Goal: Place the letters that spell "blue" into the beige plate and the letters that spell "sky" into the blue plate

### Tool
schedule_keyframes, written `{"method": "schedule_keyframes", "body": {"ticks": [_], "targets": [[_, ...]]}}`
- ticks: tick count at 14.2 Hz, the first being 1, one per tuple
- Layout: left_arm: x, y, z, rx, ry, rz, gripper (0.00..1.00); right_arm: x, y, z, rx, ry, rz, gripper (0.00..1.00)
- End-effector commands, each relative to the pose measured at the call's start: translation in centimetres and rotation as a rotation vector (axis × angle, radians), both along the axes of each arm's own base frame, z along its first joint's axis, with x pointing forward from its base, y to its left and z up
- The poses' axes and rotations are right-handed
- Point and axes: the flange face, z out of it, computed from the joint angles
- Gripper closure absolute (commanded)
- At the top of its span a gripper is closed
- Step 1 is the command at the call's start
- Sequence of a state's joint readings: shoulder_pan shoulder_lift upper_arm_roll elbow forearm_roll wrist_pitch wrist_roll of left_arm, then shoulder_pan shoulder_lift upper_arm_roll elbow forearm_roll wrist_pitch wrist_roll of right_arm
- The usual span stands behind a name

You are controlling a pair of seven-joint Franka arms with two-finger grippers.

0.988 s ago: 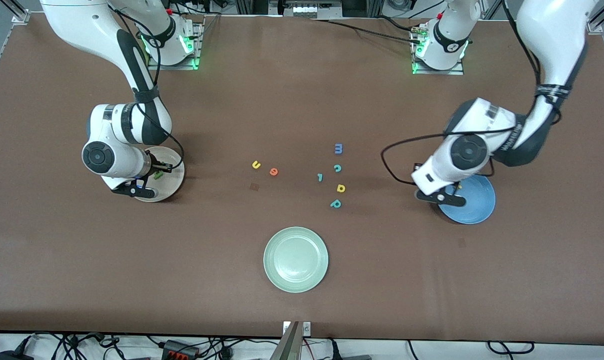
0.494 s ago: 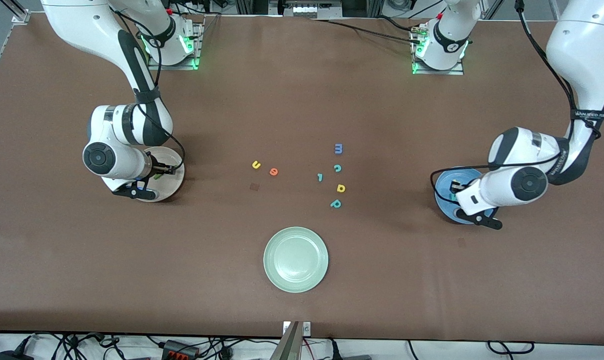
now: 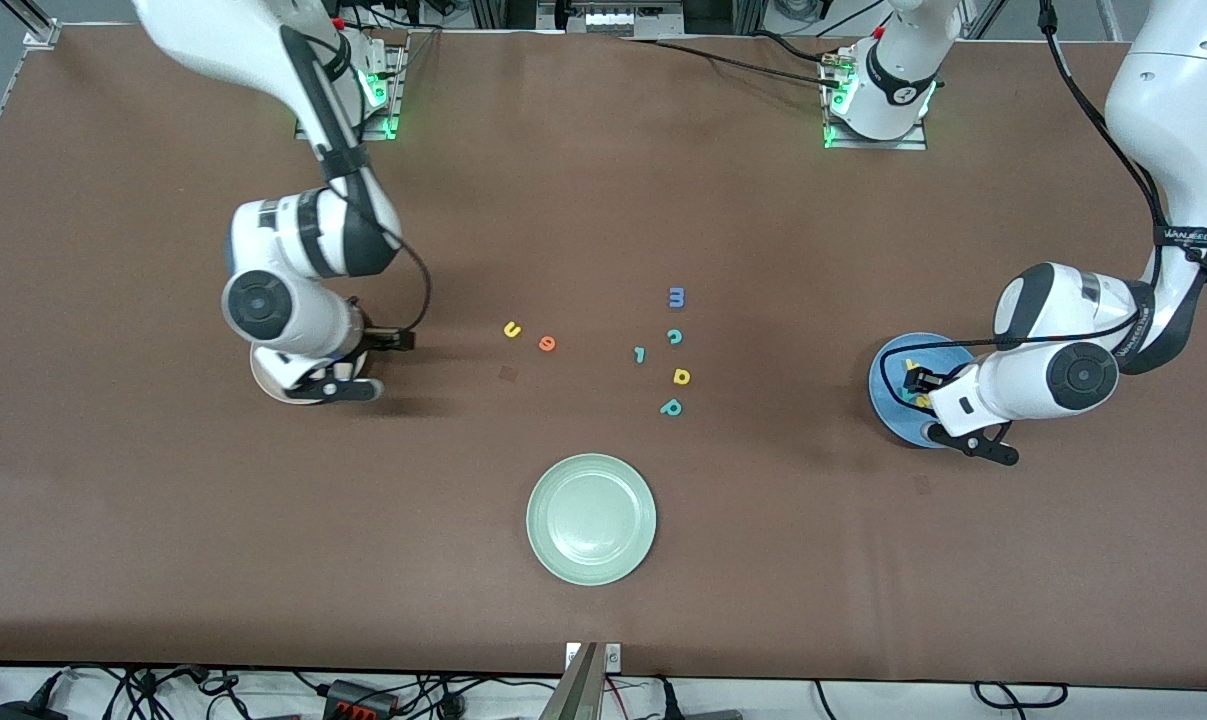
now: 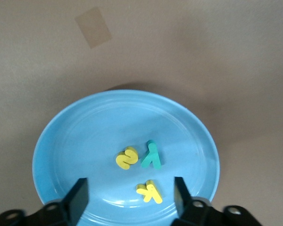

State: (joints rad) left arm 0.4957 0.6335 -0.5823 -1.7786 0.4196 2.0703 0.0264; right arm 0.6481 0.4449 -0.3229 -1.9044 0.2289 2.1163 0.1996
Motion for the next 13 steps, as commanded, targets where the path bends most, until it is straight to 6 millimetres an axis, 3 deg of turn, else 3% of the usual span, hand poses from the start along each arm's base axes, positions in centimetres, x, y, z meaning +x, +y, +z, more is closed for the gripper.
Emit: {"method": "schedule_keyframes", "body": {"ticks": [1, 3, 4, 5, 8, 10, 13], "targets": [[0.5, -0.9, 3.6, 0.047, -0.031, -0.028, 0.0, -0.8, 4.0, -0.2, 0.087, -0.004, -0.103, 0.0], [0.9, -1.9, 8.0, 0.068, -0.043, -0.035, 0.0, -0.9, 5.7, -1.8, 0.051, 0.002, -0.247, 0.04], [1.2, -2.4, 10.5, 0.082, -0.015, -0.033, 0.0, -1.3, 6.5, -2.5, 0.026, 0.005, -0.313, 0.18], [1.5, -3.0, 13.0, 0.09, 0.009, -0.032, 0.0, -1.8, 7.7, -3.2, 0.005, 0.003, -0.364, 0.21], [1.4, -4.1, 20.0, 0.112, 0.077, -0.012, 0.0, -3.0, 10.2, -4.6, -0.035, -0.017, -0.504, 0.22], [0.8, -4.4, 22.8, 0.122, 0.116, 0.001, 0.0, -4.0, 12.2, -5.7, -0.06, -0.034, -0.596, 0.25], [-0.3, -5.0, 27.5, 0.12, 0.149, 0.01, 0.0, -4.5, 13.3, -6.3, -0.075, -0.055, -0.697, 0.28]]}}
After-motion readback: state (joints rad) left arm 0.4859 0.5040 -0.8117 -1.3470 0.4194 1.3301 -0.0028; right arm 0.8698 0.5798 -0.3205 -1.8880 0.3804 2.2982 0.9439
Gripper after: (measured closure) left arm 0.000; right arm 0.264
